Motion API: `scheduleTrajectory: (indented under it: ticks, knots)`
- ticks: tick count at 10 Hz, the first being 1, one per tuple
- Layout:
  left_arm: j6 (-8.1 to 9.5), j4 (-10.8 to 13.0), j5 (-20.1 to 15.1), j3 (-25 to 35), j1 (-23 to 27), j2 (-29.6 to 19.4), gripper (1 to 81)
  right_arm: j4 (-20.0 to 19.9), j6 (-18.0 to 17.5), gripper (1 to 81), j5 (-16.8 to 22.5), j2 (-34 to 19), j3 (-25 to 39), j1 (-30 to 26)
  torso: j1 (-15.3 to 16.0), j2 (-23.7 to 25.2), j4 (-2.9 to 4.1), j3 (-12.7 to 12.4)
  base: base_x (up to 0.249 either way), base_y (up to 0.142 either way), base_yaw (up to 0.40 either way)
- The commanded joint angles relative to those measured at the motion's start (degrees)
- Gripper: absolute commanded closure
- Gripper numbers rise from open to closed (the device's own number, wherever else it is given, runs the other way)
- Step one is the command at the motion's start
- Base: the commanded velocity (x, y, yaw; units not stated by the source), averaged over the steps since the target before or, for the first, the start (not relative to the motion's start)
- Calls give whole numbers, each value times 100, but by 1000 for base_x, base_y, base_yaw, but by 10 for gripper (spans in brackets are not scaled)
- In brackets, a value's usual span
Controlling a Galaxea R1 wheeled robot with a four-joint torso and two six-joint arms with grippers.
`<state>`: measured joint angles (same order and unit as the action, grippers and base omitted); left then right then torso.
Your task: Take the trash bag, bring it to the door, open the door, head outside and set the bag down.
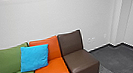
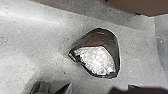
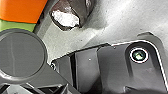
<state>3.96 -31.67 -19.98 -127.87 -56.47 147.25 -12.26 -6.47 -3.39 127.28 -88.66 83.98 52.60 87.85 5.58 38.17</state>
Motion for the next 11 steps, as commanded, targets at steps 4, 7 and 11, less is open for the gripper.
scheduleTrajectory:
  ticks: [4, 7, 11]
  knots:
    - [17, -419, -577, -168, 904, 410, 10, -127, -3, 10, 348, -262, 218, -316, 765, 1214, 0, 0, 0, 0, 0]
    - [52, -428, -586, -529, 974, 657, 10, -127, -3, 10, 348, -271, 245, -333, 1108, 1769, 0, 595, 0, 0, 0]
    - [52, -428, -691, -590, 1107, 719, 10, -321, -3, 10, 348, -693, 342, -369, 1598, 2542, 0, 1305, 0, 0, 0]
